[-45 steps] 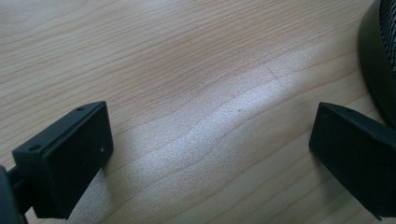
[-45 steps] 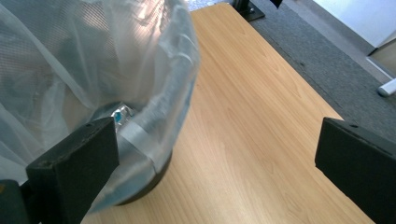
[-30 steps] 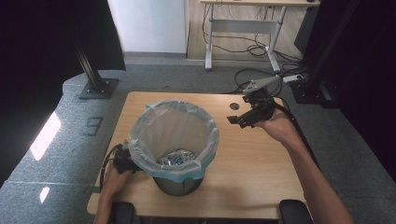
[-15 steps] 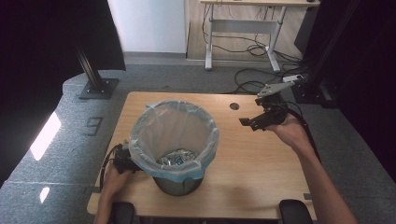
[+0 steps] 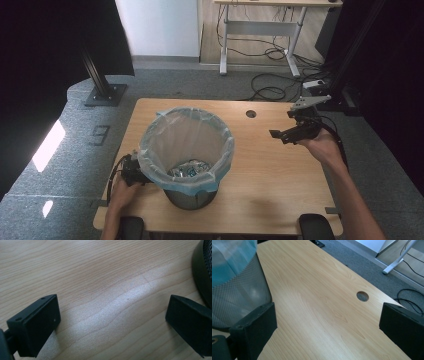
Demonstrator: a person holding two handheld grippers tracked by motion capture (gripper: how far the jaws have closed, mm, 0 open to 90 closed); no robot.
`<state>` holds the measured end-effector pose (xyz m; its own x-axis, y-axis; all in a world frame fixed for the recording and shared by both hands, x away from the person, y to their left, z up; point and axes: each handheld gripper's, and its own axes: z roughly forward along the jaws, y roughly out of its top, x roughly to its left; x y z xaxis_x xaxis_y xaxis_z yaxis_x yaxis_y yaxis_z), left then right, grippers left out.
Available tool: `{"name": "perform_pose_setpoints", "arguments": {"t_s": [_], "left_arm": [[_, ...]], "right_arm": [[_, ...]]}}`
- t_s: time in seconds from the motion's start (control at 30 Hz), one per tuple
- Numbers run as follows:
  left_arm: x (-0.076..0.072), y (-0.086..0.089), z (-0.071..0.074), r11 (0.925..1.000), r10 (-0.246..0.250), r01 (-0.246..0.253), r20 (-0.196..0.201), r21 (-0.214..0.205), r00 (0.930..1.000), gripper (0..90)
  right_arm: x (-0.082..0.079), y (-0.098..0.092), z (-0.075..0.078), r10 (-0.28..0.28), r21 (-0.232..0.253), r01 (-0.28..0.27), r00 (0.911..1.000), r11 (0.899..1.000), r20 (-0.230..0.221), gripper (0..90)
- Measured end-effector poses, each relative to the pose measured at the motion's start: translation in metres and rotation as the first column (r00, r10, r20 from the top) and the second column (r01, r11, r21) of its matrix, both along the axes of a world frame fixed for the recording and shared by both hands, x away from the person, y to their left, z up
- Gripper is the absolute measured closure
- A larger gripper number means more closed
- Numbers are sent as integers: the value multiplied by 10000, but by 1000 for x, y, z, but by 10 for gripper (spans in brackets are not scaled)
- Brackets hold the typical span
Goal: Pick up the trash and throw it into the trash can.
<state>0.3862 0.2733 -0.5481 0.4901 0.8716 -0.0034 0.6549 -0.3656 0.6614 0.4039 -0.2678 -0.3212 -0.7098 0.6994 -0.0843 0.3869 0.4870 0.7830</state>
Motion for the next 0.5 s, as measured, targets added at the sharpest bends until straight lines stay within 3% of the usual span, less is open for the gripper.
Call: {"name": "perform_pose_setpoints", "arguments": {"t_s": [0.5], "left_arm": [[0,0,0,10000,6,-6,-23,-7,10000,0]], "right_arm": [[-4,-21,-40,-402,-71,402,9991,9992,-111,5]]}}
